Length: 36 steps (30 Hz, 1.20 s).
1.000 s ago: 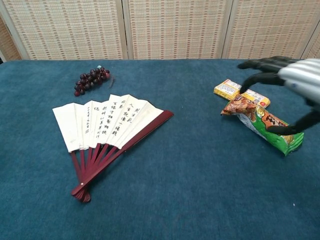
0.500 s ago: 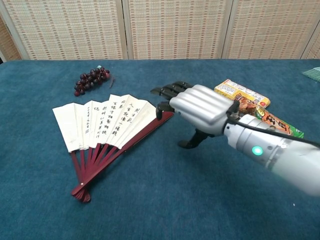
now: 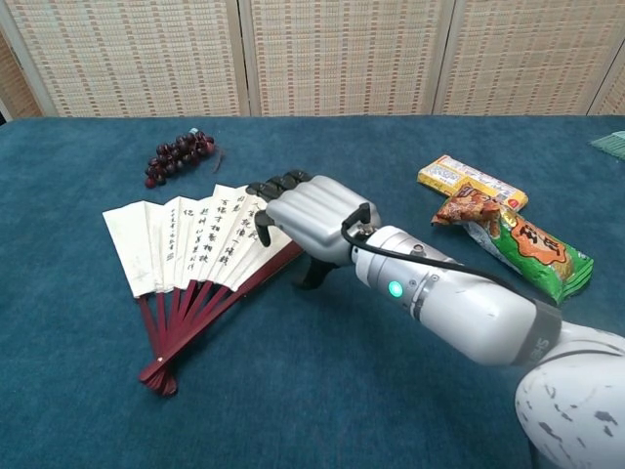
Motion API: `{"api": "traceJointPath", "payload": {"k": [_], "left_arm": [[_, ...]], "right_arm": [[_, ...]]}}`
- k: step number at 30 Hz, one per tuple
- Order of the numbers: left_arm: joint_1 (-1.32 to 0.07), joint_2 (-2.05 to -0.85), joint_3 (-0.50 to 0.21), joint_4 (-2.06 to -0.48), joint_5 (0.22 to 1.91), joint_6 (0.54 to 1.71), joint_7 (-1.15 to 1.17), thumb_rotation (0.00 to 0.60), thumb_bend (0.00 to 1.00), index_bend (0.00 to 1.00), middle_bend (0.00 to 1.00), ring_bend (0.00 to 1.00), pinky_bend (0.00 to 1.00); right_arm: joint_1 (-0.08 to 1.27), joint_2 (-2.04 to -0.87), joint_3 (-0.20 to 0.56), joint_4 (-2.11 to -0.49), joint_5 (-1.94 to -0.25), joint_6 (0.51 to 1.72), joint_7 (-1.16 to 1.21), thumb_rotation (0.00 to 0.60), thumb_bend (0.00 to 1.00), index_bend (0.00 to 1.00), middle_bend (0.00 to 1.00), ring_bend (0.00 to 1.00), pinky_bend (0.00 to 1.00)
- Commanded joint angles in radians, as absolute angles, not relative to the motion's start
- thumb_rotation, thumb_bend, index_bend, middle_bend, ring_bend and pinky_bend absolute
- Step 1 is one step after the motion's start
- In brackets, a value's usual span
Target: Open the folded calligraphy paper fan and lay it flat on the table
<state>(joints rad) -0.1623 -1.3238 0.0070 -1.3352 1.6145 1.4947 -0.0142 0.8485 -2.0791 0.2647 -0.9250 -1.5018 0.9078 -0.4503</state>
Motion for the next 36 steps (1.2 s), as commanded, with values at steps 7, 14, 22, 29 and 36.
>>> {"api": "traceJointPath", "payload": {"k": [7, 14, 22, 29, 36], "left_arm": [[-0.167, -1.321, 0.007, -1.325, 1.607, 1.481, -0.029, 0.6, 0.43, 0.0, 0.0, 0.0, 0.04], [-0.168, -1.319, 0.001, -1.33, 1.602, 1.483, -0.03, 0.6, 0.43, 0.0, 0.0, 0.0, 0.04], [-0.166, -1.319, -0.002, -1.324, 1.595, 1.486, -0.024, 0.6, 0.43, 0.0, 0.0, 0.0, 0.04], [-0.165, -1.318, -0.009, -1.323, 1.593, 1.495, -0.026, 0.6, 0.43, 0.0, 0.0, 0.0, 0.04], [-0.164, -1.322, -0.003, -1.331, 1.601, 1.498, -0.028, 0.6, 0.43, 0.0, 0.0, 0.0, 0.05]], "right_arm": [[0.903, -2.151, 0.273, -0.82, -1.456, 0.887, -0.454, 0.6, 0.2, 0.38, 0.0, 0.0, 0.0], [0.933, -2.214, 0.271, -0.722, -1.448, 0.913, -0.439, 0.6, 0.29, 0.44, 0.0, 0.0, 0.0], [0.965, -2.269, 0.276, -0.638, -1.43, 0.923, -0.436, 0.6, 0.48, 0.51, 0.0, 0.0, 0.0], [0.979, -2.269, 0.272, -0.651, -1.422, 0.971, -0.419, 0.6, 0.51, 0.59, 0.0, 0.0, 0.0], [0.975, -2.175, 0.287, -0.791, -1.458, 1.078, -0.425, 0.6, 0.51, 0.66, 0.03, 0.0, 0.0]]}}
